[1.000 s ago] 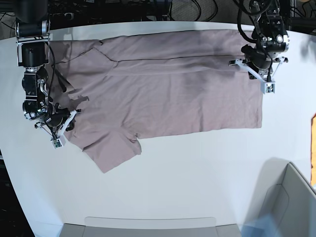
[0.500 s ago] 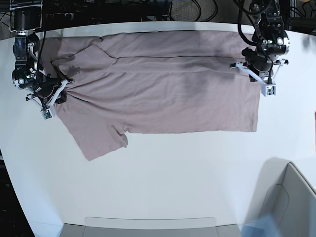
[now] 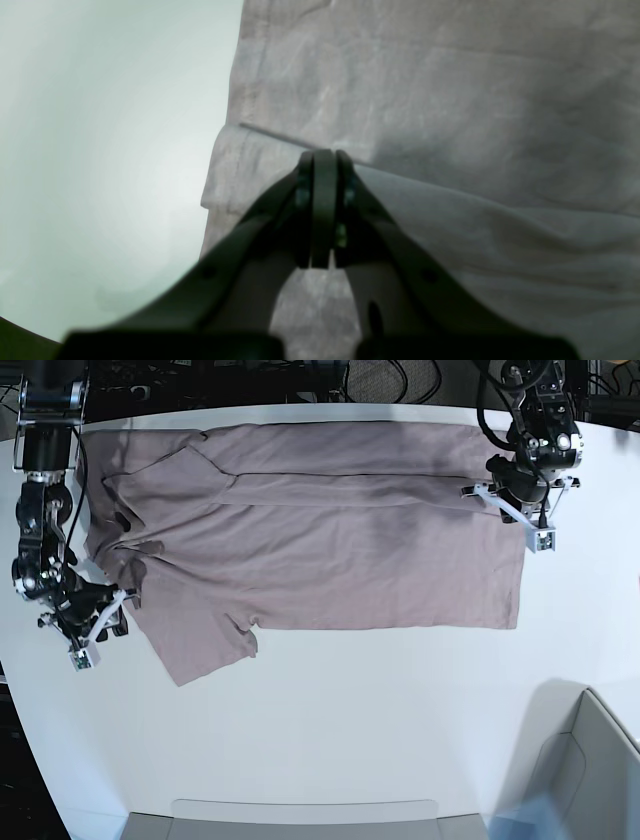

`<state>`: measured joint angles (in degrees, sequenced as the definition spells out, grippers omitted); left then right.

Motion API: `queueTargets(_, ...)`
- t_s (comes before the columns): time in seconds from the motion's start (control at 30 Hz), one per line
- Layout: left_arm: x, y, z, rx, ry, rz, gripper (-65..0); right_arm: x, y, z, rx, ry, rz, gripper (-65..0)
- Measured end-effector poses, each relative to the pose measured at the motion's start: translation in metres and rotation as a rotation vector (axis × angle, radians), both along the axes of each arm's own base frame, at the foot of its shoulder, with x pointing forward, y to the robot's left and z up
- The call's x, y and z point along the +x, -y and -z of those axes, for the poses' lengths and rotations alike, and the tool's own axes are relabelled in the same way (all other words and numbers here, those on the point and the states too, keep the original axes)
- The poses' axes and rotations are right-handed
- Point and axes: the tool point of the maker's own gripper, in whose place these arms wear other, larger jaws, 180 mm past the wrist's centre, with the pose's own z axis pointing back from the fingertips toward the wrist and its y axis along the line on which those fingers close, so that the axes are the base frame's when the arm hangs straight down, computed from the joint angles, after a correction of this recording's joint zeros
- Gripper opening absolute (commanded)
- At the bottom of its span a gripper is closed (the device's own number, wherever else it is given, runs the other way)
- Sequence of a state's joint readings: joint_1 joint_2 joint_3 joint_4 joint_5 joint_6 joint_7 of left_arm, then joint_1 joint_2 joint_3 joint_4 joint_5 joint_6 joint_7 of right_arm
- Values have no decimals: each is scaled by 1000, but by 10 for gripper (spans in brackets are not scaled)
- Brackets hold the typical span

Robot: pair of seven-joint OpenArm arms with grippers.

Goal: Fold the T-shirt properly
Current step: 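Reach the right gripper down to grasp the shirt's hem corner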

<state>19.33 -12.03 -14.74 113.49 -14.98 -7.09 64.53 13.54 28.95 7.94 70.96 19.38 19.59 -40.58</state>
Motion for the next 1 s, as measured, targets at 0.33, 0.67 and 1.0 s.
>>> queueTargets(0.33, -1, 1, 1, -3, -2, -1, -650, 39, -32, 23, -6, -23, -111, -420)
queueTargets(0.67, 0, 1, 1, -3, -1, -1, -650, 66, -53, 39, 100, 0, -61, -420)
queueTargets(1.0, -1, 6, 3, -23, -2, -11, -650, 63, -46, 52, 114, -39, -19, -420)
